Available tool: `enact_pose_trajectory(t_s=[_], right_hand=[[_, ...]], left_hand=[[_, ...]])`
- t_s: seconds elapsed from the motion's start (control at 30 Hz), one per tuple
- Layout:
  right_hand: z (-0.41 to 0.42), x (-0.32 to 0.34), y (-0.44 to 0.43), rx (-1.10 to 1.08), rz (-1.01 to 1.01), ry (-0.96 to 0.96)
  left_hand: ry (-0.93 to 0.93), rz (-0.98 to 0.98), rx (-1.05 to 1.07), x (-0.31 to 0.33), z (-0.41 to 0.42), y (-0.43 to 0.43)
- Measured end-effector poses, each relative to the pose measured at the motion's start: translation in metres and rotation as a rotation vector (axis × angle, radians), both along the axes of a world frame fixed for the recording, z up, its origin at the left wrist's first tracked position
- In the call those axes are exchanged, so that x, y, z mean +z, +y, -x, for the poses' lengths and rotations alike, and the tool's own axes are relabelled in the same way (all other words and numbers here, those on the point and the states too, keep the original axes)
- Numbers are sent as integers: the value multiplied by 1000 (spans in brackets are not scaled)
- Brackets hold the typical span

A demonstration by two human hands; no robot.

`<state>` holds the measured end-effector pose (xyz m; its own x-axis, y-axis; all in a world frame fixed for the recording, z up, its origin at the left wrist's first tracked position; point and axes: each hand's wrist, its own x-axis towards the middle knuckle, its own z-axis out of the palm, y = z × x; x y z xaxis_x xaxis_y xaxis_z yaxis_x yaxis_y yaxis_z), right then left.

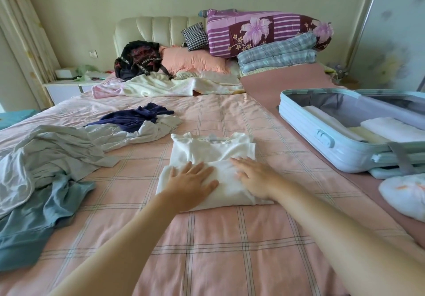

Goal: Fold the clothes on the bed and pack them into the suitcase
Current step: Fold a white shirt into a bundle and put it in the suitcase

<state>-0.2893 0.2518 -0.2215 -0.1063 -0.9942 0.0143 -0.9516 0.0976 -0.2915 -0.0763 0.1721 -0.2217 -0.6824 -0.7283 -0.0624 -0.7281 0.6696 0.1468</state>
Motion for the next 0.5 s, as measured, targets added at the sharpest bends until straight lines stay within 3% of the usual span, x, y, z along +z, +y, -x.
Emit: enact_pose_trajectory(t_s=[0.07,0.23,0.37,0.5], right_hand=[[14,-8,13,-80,-76,-19],[29,8,45,-203,136,8],[20,15,67,-136,7,11],[21,15,76,-116,32,-20]], left_hand=[[-13,17,-6,-3,-4,0],[13,147,-84,-4,-19,7],[96,285,-193,-3,-21,16],[50,297,-277,-11,-9,27]])
